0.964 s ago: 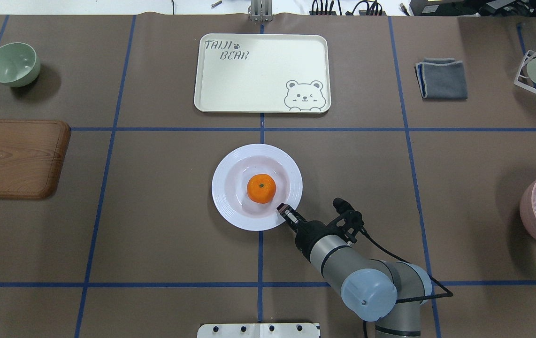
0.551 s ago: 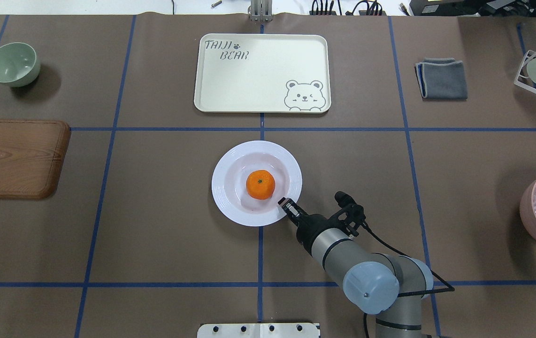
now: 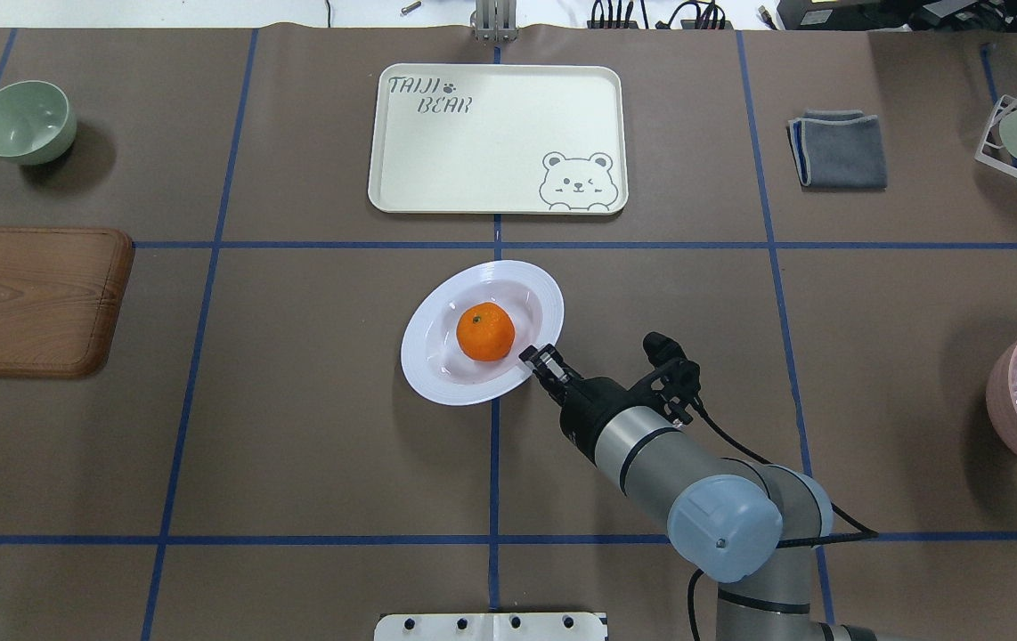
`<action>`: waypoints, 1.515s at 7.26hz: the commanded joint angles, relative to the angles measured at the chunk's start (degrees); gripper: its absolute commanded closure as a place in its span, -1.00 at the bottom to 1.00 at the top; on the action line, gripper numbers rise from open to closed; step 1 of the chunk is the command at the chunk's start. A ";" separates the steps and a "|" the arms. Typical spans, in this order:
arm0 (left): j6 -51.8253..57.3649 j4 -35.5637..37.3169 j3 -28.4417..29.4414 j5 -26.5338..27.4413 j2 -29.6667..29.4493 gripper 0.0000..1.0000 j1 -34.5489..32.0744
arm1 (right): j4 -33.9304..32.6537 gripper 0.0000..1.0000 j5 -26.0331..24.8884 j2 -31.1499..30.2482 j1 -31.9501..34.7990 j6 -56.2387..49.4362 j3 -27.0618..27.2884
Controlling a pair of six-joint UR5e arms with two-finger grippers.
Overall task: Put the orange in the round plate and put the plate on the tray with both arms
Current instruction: 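Lift the plate with the orange and carry it onto the cream bear tray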
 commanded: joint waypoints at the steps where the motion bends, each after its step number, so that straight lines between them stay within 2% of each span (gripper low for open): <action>1: 0.00 0.00 -0.11 -0.03 0.04 -0.99 0.00 | 0.09 1.00 -0.57 1.16 2.64 1.47 0.71; 3: 0.00 0.00 -0.38 -0.03 -0.05 -0.99 0.00 | -0.26 1.00 -1.37 3.61 6.06 11.02 -0.68; 4: 0.00 -0.09 -0.55 -0.03 -0.05 -0.99 0.00 | -0.27 1.00 -3.89 6.68 7.13 16.63 -4.96; 6: -0.09 -0.09 -0.73 -0.03 -0.14 -0.99 0.09 | -0.44 1.00 -8.47 14.84 9.50 23.00 -15.93; 7: -0.09 0.00 -0.73 -0.03 -0.14 -0.99 0.09 | -3.57 1.00 -12.14 18.19 10.38 24.75 -21.56; 9: -0.09 -0.09 -0.73 -0.03 -0.14 -0.99 0.09 | -13.24 1.00 -12.62 26.44 13.80 31.42 -30.80; 11: -0.18 0.00 -0.64 -0.03 -0.32 -0.99 0.09 | -13.45 1.00 -12.62 33.84 15.13 31.80 -42.30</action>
